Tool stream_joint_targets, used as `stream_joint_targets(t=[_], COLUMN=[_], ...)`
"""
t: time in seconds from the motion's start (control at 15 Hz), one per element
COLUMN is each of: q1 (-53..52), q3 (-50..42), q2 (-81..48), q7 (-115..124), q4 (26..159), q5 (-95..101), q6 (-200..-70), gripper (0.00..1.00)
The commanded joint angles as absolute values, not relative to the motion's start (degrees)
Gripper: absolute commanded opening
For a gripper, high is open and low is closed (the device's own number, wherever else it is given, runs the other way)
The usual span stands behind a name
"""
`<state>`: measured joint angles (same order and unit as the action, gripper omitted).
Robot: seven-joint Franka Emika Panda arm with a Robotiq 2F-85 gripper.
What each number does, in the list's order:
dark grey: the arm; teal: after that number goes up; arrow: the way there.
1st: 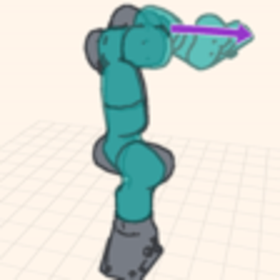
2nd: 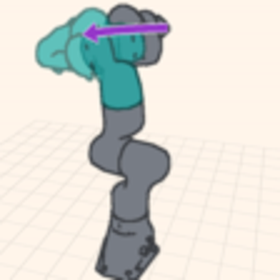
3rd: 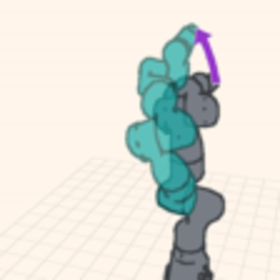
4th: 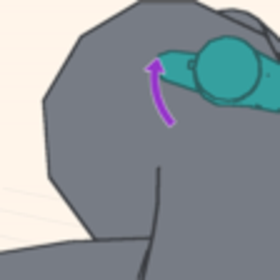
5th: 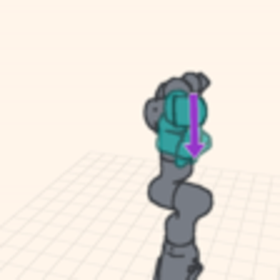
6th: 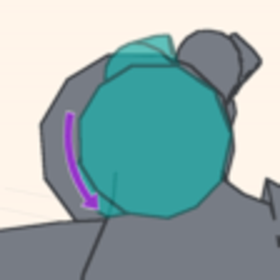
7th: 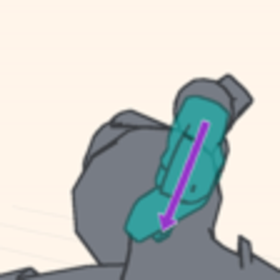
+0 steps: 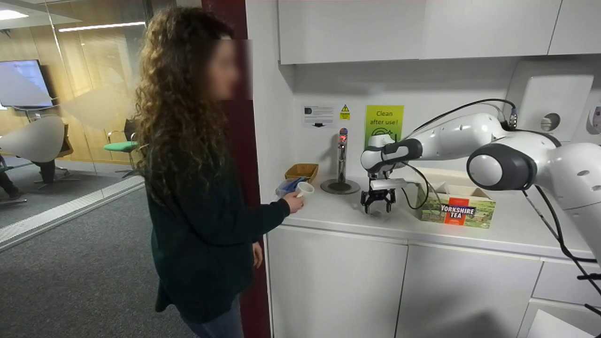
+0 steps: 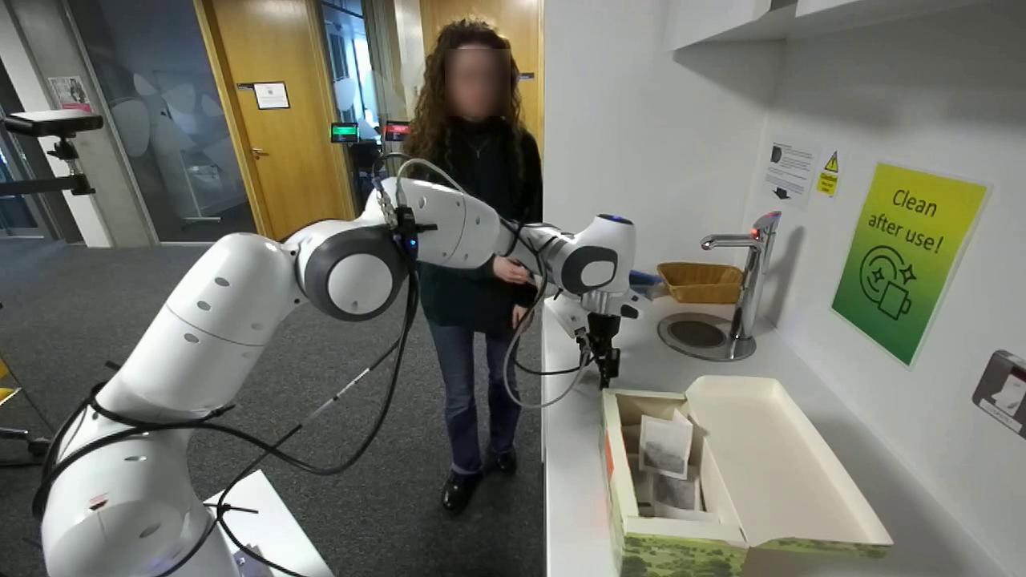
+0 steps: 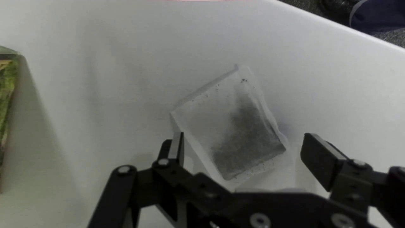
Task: Put the tea bags in the box.
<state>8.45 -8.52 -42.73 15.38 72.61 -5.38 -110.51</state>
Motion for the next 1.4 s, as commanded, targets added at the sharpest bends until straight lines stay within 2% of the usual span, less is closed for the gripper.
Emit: stream_joint_targets(t=[0.0, 0.07, 0.2, 0.8, 1.33], q1=[8.63, 8.63, 8.66, 8.94, 9.33], q3=[-8.69, -8.66, -8.64, -8.55, -9.06], q2=[-43.95, -44.01, -44.00, -43.95, -37.45], q7=[16.49, 16.45, 16.41, 16.46, 16.02], q4=[69.62, 69.58, 69.49, 68.58, 72.80], q5=[-4.64, -4.67, -4.71, -5.02, -5.02], q6=[-107.90, -107.89, -107.84, -107.74, -109.84], gripper=[0.94, 0.73, 0.68, 0.01, 0.02])
